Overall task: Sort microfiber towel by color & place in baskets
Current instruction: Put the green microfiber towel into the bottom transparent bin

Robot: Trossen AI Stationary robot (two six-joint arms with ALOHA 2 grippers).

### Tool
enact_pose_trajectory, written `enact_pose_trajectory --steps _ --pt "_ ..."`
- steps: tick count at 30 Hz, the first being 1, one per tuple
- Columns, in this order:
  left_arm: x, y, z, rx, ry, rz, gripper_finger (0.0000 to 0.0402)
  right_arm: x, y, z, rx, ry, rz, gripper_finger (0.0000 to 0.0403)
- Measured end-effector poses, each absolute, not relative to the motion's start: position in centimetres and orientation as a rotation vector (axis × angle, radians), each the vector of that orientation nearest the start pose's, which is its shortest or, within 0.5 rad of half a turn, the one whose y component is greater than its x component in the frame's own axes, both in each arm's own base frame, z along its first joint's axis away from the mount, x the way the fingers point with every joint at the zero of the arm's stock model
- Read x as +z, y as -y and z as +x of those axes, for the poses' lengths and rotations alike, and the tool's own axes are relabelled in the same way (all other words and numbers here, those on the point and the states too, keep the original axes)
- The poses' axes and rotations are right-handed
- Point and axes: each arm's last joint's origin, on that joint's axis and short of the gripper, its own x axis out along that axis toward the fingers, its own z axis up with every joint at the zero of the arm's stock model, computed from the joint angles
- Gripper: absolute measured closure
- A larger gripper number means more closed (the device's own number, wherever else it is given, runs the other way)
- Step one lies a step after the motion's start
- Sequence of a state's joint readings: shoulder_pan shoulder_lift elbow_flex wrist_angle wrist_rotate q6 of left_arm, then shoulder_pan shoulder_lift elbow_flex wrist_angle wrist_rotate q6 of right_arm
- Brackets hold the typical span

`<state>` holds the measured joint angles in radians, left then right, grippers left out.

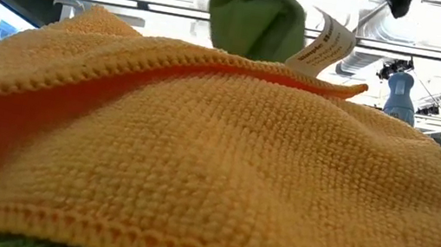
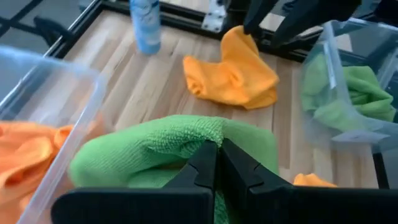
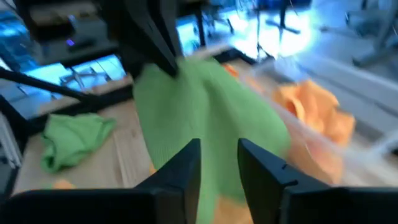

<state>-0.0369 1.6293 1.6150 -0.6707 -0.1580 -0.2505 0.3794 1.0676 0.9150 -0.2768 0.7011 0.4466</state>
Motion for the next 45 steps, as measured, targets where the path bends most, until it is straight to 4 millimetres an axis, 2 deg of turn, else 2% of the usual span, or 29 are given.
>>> enact_pose_trajectory --steps 6,12,17,19,21,26,27,34,39,45 --pt "37.1 1.4 37.7 0.169 -0.660 -0.119 0.0401 32.6 -6.7 22.9 -0.352 -0.211 0.190 0.0239" --pt "38.2 1.4 38.9 0.156 -0.628 -0.091 0.0401 31.0 -6.6 25.3 -0.301 -0.254 0.185 0.0185" --pt "38.7 1.4 39.0 0.152 -0.606 -0.087 0.0401 30.7 -6.0 25.8 -0.351 -0.247 0.185 0.0173" --pt "38.7 1.4 39.0 0.152 -0.610 -0.085 0.0401 30.8 -5.7 25.9 -0.353 -0.239 0.191 0.0188" --pt "38.7 1.4 39.0 0.152 -0.611 -0.085 0.0401 30.8 -5.5 26.0 -0.347 -0.240 0.196 0.0222" --pt "38.7 1.4 39.0 0.151 -0.608 -0.085 0.0401 30.8 -5.1 26.2 -0.305 -0.253 0.209 0.0368" --pt "38.7 1.4 39.0 0.151 -0.608 -0.085 0.0401 30.8 -5.0 26.2 -0.303 -0.255 0.206 0.0384" --pt "38.7 1.9 38.9 0.133 -0.615 -0.058 0.0389 30.8 -5.0 26.2 -0.303 -0.257 0.211 0.0371" --pt "38.7 2.2 38.9 0.125 -0.616 -0.054 0.0353 30.6 -5.0 26.1 -0.301 -0.269 0.212 0.0397" --pt "38.5 2.0 38.6 0.141 -0.646 -0.045 0.0313 30.3 -5.0 25.9 -0.311 -0.305 0.207 0.0391"
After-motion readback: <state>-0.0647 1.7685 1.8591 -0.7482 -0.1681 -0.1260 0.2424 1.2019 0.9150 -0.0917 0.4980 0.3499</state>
